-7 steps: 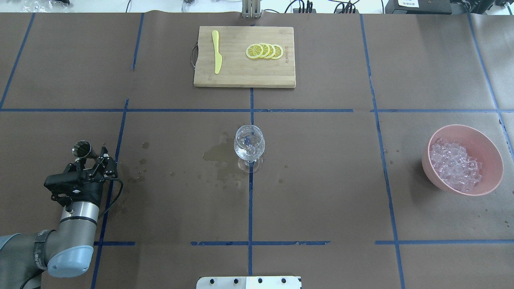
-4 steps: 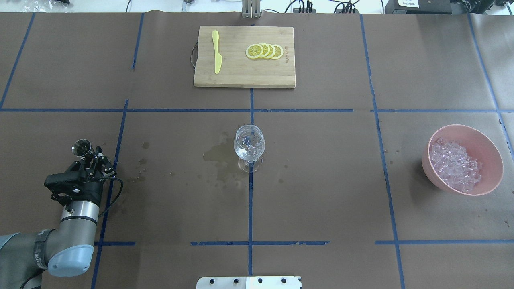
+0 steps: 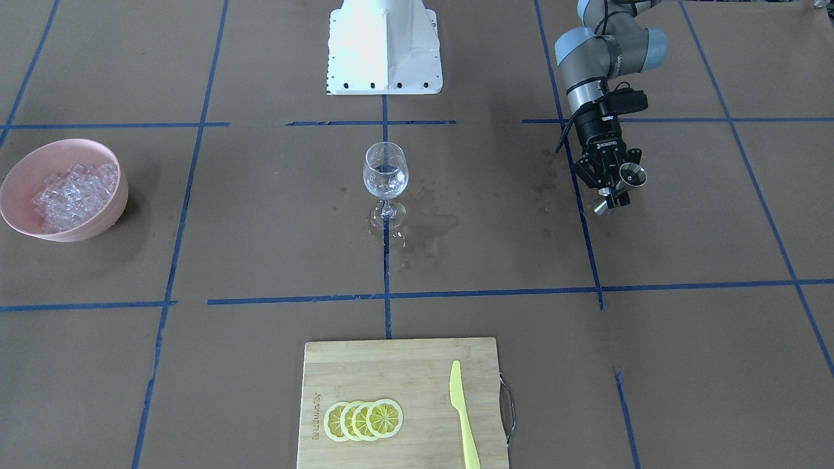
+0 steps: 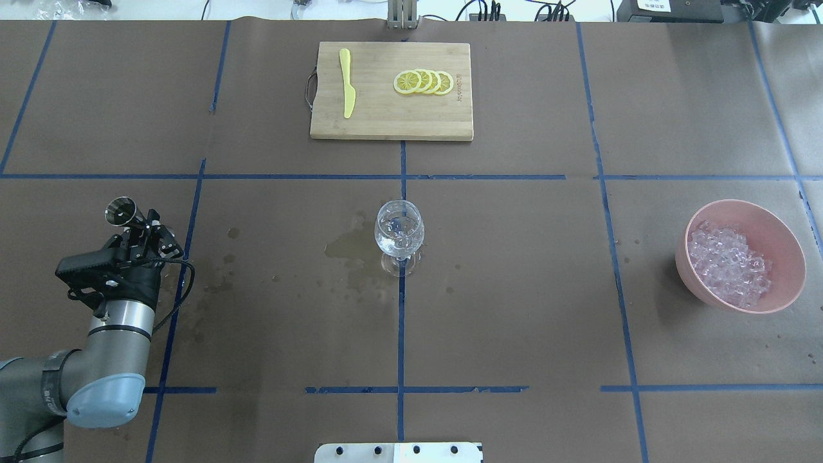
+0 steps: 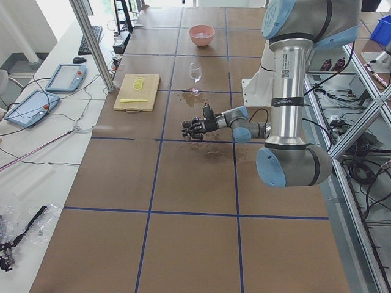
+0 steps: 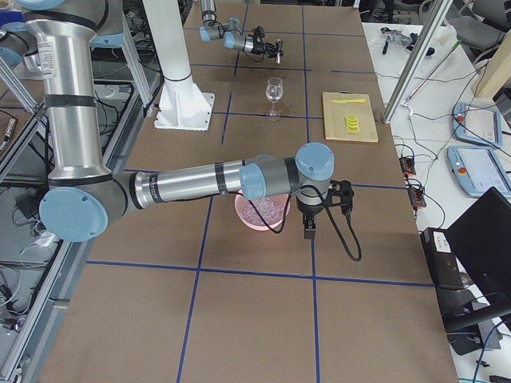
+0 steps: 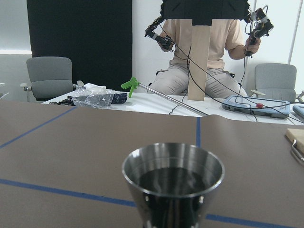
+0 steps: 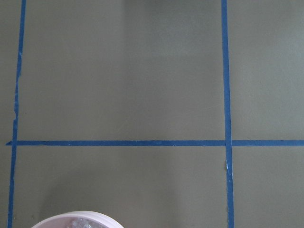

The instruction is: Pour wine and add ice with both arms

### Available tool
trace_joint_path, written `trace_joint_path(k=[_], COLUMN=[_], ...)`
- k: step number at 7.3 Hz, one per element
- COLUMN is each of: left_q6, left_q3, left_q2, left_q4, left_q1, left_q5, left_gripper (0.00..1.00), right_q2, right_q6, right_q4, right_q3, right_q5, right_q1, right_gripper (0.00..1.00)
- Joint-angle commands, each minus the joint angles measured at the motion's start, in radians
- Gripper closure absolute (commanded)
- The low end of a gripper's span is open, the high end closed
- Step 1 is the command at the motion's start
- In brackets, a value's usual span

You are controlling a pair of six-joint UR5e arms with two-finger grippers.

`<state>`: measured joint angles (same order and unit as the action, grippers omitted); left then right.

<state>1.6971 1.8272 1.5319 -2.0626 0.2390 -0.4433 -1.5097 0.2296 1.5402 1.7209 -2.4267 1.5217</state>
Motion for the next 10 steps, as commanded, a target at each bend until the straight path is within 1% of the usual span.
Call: trace_joint_path(k=[1,3,4,5,6,7,8,9,10], left_q6=[-0.071,-0.163,-0.228,-0.284,-0.336,-0.418,-0.526,-0.543,-0.600], left_q3=[0.079,0.154,0.165,0.162,0.164,0.156,0.155,0.152,0.135], left_q2=[-0.007,0.010,0.042,0.106,0.149,0.212,0.246,0.279,0.328], left_q4=[-0.001,-0.001,-0.001,-0.001,-0.001,-0.001,-0.001,-0.001,0.002], left_q1=[0.054,0.074,0.074,0.075,0.074,0.074,0.074,0.071,0.062], left_q5=[0.000,-0.005,-0.006,-0.006,-0.006,-0.009,-0.011,-0.011,-0.012], left_gripper=[1.00,1.00,1.00,1.00,1.00,1.00,1.00,1.00,1.00], right_q2=[-0.001,0.000,0.000,0.000,0.000,0.000,0.002,0.000,0.002], right_q6=[0.002,0.007,0.011,0.011,0.011,0.011,0.011,0.011,0.011], right_q4=[-0.002,-0.002,-0.002,-0.002,-0.002,-0.002,-0.002,-0.002,-0.002], right_q3=[0.006,0.006,0.005,0.005,0.005,0.003,0.003,0.005,0.006], right_q5=[-0.003,-0.012,-0.011,-0.009,-0.009,-0.009,-0.009,-0.009,-0.009], right_q1=[0.000,0.000,-0.006,-0.011,-0.011,-0.011,-0.011,-0.011,-0.011], right_gripper=[0.00,0.00,0.00,0.00,0.00,0.00,0.00,0.00,0.00])
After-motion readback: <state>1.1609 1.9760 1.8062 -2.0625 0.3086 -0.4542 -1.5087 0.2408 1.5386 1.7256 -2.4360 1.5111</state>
